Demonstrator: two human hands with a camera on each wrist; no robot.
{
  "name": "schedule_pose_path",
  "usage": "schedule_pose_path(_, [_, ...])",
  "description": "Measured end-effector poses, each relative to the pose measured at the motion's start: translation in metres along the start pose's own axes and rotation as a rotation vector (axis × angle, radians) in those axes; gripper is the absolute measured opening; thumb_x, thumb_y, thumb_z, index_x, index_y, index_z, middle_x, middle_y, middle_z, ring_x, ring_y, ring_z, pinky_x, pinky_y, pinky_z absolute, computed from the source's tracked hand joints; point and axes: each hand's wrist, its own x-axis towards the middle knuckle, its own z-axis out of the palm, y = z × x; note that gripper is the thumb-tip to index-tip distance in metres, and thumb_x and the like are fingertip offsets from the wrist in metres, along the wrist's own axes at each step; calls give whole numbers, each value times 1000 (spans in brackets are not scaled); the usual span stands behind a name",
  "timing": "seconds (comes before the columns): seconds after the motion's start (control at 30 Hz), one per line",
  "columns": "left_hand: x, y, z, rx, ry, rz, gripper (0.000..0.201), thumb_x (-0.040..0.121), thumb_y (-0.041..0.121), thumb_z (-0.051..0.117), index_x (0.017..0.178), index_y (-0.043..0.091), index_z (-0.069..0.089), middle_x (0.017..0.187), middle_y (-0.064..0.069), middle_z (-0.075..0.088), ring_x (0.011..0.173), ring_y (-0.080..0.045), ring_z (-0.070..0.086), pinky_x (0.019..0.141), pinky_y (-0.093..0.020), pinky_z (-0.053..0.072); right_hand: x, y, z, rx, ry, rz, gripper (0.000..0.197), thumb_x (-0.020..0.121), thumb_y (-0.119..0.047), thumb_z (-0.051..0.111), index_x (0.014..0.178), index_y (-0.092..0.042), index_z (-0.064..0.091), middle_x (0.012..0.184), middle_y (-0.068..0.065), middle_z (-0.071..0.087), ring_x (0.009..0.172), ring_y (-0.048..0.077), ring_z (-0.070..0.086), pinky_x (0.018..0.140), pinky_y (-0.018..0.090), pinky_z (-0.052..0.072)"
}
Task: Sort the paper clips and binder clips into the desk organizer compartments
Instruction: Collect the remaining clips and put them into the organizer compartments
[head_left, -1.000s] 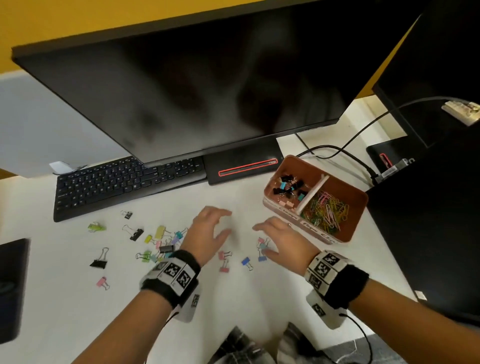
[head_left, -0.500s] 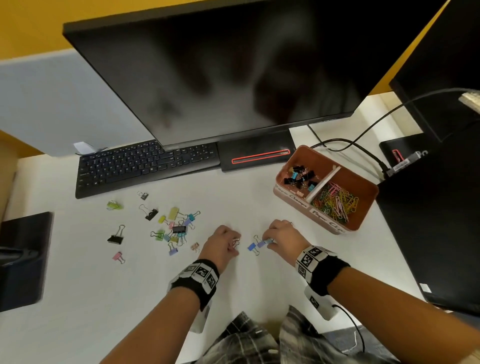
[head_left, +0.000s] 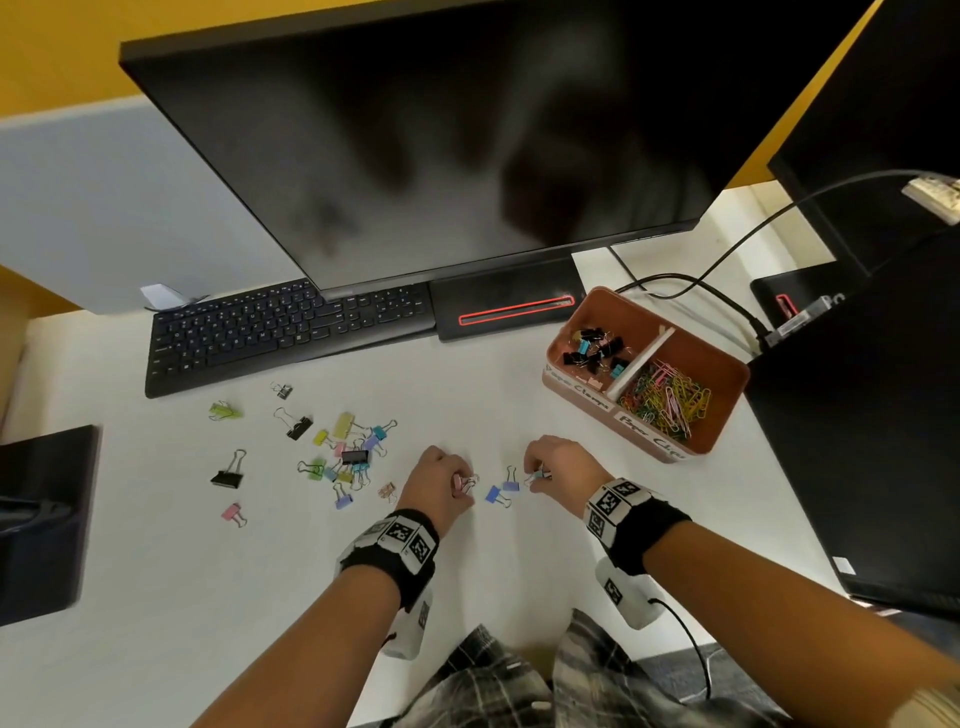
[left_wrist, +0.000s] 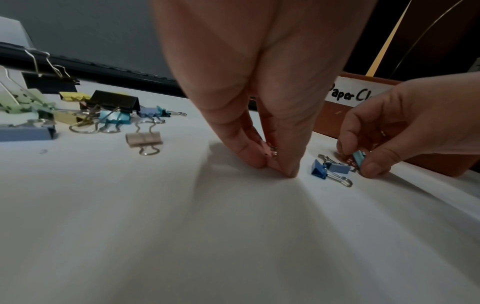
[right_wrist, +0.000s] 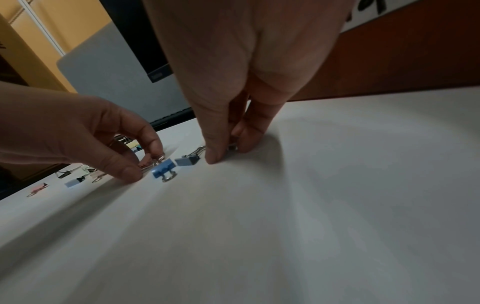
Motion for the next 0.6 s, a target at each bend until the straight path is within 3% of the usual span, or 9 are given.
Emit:
schedule_pose_path(0.07, [-1,0,1,-1,24,-11,23,72,1,67,92,11,65,95,-1,46,66,-4,46,60,1,34,1,-1,-1,7,-22,17,28,82,-5,65,109,-7,59,112,12,59,95,23,57,93,33,46])
schedule_pose_path(0.17, [-2,0,1,-34,39,-20,24,70,0,66,91,11,66,94,-4,46,65,-5,46,60,2,34,4,-2,-2,-25,-48,51,32,84,-10,64,116,-11,59,117,9,55,103,24,58,96,31,45])
schedule_pose_path(0.3, [-5,4,-5,-69,61,-25,23,69,0,66,85,16,65,94,-9,55,65,0,46,62,5,33,2,-2,-3,-70,-55,77,23,82,-15,67,103,-6,64,114,12,52,98,27,59,92,32,48])
schedule_pose_path(0.37, [-6,16,-14,-89,66,3,23,70,3,67,89,15,65,94,-6,56,65,4,47,62,5,34,-2,-4,-7,-50,-31,63,20,80,-15,70,97,-4,65,106,9,51,89,23,59,89,32,49])
schedule_pose_path(0.43, [-3,39,-28,-141,62,64,25,70,7,71,91,20,65,95,-3,59,68,0,54,65,0,40,-8,-10,-21,-12,43,22,20,81,-17,70,96,-5,65,97,3,51,81,15,54,81,24,47])
schedule_pose_path(0.53, [13,86,-49,-270,96,203,27,69,10,72,87,29,64,98,-2,61,78,-13,63,76,-20,52,-19,-23,-64,30,265,-54,21,81,-20,70,100,-9,66,94,3,62,79,11,55,77,21,47])
schedule_pose_path(0.6, [30,120,-58,-349,129,288,26,73,9,69,90,28,65,102,-2,62,79,-9,64,75,-15,51,-23,-30,-98,81,454,-66,22,80,-18,71,99,-10,67,92,1,62,78,11,56,75,20,47])
